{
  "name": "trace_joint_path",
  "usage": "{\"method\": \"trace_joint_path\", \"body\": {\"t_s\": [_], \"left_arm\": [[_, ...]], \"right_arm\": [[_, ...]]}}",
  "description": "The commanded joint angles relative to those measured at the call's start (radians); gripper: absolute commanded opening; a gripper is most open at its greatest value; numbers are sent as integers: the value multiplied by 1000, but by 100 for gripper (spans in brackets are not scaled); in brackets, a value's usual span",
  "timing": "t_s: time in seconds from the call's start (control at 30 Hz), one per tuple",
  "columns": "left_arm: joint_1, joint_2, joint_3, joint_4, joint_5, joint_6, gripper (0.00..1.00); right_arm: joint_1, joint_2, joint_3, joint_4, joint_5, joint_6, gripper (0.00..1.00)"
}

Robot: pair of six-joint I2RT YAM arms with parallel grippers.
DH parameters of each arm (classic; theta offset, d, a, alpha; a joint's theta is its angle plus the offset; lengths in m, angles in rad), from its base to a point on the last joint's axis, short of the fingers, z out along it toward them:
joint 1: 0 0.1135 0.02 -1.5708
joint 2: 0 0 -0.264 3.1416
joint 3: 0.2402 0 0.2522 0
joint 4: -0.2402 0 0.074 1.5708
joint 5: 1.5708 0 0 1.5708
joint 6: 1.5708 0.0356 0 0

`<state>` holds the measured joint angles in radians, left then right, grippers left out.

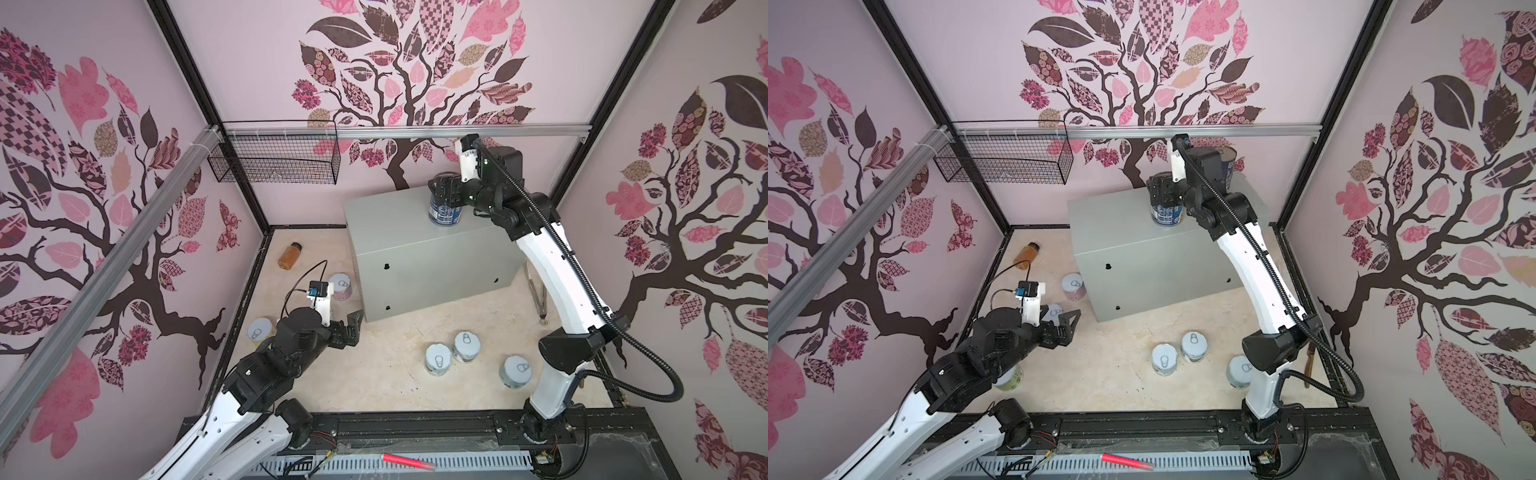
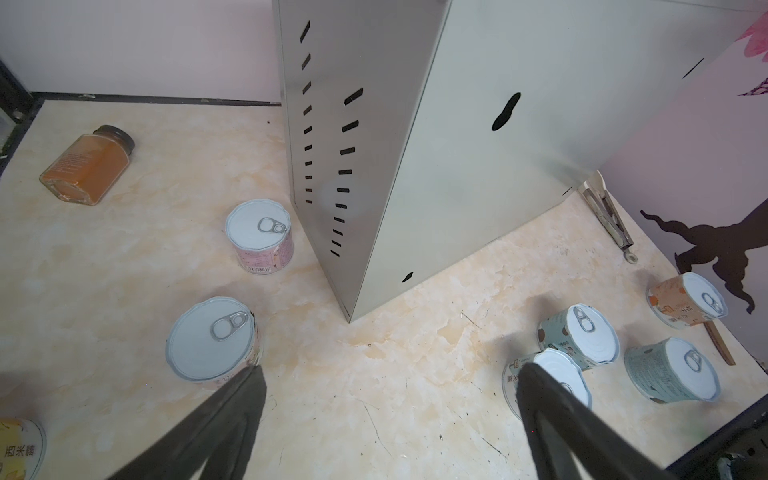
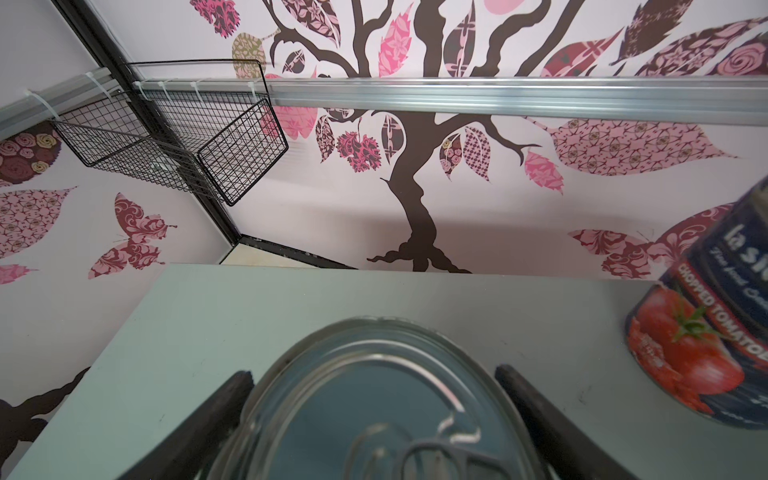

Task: Place and organize the canned foods onto the counter
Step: 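Move the blue soup can with the right gripper farther back beside the tomato can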

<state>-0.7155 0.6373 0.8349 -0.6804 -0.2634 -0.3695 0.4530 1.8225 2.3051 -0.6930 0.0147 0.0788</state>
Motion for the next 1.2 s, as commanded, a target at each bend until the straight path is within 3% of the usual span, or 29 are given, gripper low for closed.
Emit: {"method": "trace_joint_path", "body": {"t_s": [0.0,0.37,1.17], "left_arm": [[11,-7,-26,30,18,12,98],[21,-23,-32,32,38,18,98],[-10,-43,-41,22,35,23,98]], "right_arm": [[-2,18,41,-28,19,-4,80],[-28,-8,88,-79,80,2,66],[-352,-34,144,-155,116,38,63]]}}
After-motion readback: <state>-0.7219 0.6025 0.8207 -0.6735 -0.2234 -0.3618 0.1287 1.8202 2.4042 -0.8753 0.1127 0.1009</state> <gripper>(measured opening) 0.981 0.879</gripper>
